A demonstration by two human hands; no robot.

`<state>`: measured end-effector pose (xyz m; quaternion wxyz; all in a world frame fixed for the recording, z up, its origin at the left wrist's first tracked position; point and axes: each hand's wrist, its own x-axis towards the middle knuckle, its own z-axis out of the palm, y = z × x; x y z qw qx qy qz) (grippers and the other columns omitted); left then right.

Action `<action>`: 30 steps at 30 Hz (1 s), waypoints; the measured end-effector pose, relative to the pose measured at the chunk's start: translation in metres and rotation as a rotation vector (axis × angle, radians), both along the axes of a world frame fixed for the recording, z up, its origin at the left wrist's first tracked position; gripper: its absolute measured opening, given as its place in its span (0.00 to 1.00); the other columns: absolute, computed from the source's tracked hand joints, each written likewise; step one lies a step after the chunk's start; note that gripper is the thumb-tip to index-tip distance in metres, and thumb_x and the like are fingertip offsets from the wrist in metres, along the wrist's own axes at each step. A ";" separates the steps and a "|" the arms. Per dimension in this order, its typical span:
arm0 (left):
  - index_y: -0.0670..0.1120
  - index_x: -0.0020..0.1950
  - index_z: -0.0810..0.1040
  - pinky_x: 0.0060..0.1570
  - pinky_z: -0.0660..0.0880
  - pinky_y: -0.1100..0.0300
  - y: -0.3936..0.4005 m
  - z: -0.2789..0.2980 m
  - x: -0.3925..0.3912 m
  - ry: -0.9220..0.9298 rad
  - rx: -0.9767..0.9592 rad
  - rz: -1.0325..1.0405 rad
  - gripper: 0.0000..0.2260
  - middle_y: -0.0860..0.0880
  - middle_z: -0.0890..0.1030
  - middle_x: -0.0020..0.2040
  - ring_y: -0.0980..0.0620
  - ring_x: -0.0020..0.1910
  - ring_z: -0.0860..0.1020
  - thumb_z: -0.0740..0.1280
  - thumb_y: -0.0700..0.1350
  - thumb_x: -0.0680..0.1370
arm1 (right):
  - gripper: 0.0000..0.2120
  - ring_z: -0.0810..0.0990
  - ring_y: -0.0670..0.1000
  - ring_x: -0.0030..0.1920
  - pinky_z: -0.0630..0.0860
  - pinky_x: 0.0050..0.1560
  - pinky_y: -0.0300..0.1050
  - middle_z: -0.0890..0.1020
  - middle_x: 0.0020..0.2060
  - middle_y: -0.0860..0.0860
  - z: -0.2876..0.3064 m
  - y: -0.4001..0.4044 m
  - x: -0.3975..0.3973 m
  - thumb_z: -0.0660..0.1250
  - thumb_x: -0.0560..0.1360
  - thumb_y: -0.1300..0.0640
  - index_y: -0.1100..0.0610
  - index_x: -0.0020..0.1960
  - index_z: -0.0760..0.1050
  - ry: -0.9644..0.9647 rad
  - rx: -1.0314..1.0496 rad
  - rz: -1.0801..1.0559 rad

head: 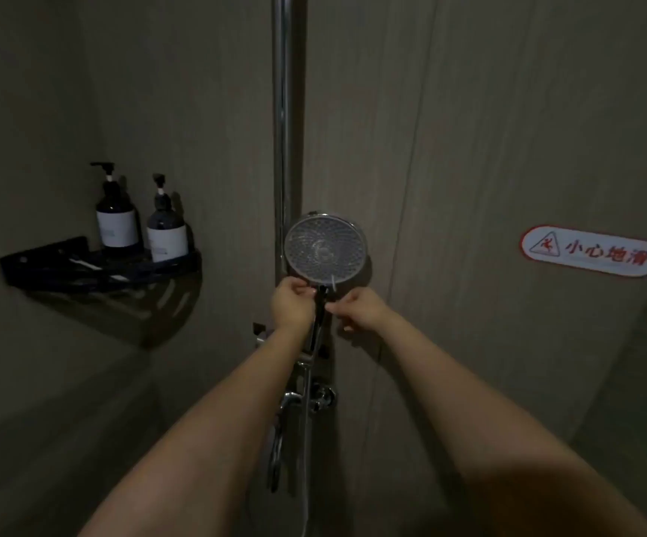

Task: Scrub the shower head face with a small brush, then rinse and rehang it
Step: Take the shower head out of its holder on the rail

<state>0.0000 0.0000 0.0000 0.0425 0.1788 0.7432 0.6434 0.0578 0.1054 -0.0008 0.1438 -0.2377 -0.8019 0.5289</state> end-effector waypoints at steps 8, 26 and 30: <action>0.40 0.59 0.78 0.60 0.73 0.55 0.012 -0.019 -0.015 -0.006 -0.259 -0.181 0.13 0.41 0.81 0.56 0.45 0.57 0.79 0.68 0.38 0.75 | 0.08 0.70 0.42 0.28 0.64 0.24 0.26 0.72 0.29 0.48 -0.033 -0.011 -0.017 0.61 0.76 0.68 0.57 0.42 0.75 -0.039 0.134 0.113; 0.40 0.53 0.75 0.58 0.76 0.49 0.033 0.049 0.014 0.019 -0.009 -0.328 0.08 0.39 0.80 0.53 0.43 0.55 0.79 0.67 0.41 0.75 | 0.10 0.83 0.45 0.35 0.80 0.37 0.38 0.85 0.33 0.49 -0.004 0.022 0.011 0.55 0.80 0.65 0.58 0.50 0.75 0.361 -0.587 0.163; 0.41 0.51 0.75 0.52 0.77 0.55 0.023 0.049 0.026 -0.071 0.173 -0.393 0.05 0.42 0.81 0.49 0.49 0.48 0.80 0.63 0.40 0.79 | 0.10 0.83 0.47 0.40 0.79 0.47 0.42 0.84 0.38 0.51 0.003 0.015 0.027 0.57 0.79 0.64 0.58 0.50 0.76 0.305 -0.547 0.224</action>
